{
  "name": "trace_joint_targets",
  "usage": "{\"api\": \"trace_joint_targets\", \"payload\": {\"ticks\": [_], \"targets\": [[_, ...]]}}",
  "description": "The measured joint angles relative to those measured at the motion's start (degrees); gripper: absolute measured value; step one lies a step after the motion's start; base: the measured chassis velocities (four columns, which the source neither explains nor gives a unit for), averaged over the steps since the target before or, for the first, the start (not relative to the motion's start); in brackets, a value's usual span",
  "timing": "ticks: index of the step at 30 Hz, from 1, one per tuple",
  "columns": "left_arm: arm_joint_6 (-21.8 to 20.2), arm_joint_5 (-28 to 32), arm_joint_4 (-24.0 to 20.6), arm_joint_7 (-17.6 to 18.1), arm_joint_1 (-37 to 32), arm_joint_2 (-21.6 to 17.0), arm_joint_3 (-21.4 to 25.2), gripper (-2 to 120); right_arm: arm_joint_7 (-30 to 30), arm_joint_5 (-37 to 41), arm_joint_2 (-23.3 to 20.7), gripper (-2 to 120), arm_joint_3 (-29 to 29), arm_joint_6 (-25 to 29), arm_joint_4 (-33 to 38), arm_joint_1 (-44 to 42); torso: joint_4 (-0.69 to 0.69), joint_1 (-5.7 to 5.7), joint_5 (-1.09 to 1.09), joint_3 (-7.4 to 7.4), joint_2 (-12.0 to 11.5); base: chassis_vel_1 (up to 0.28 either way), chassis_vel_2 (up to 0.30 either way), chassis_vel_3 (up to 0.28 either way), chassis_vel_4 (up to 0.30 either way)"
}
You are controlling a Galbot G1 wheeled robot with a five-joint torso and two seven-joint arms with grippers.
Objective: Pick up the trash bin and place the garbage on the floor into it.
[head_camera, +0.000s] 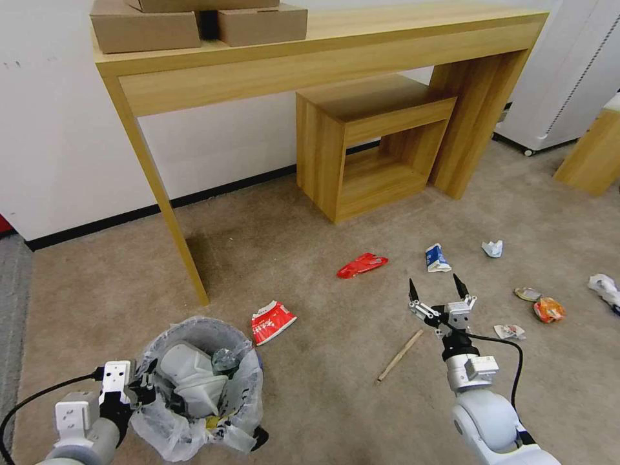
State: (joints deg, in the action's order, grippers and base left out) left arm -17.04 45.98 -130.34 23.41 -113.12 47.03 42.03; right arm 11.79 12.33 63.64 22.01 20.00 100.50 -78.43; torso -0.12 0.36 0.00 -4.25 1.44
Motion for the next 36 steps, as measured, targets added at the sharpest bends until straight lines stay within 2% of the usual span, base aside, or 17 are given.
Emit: {"api": "trace_joint_targets", "payload": {"ticks": [19, 36], "targets": [[-0.18, 0.16, 0.71, -0.35, 0.18, -0.20, -0.02, 0, -1.13, -0.81, 1.45, 100, -1.98, 0.83, -2.27, 1.16, 0.00, 0.00, 0.00, 0.00, 0.00, 0.016, 0.010, 0.011, 0.015], [-0.32, 0.40, 0.81, 0.83, -0.10, 0.55, -0.17, 0, 0.82, -1.03, 0.53, 100, -3.24, 0.29, -2.22, 2.37, 0.03, 0.00, 0.01, 0.00, 0.00, 0.086, 0.089, 0.097, 0.094]]}}
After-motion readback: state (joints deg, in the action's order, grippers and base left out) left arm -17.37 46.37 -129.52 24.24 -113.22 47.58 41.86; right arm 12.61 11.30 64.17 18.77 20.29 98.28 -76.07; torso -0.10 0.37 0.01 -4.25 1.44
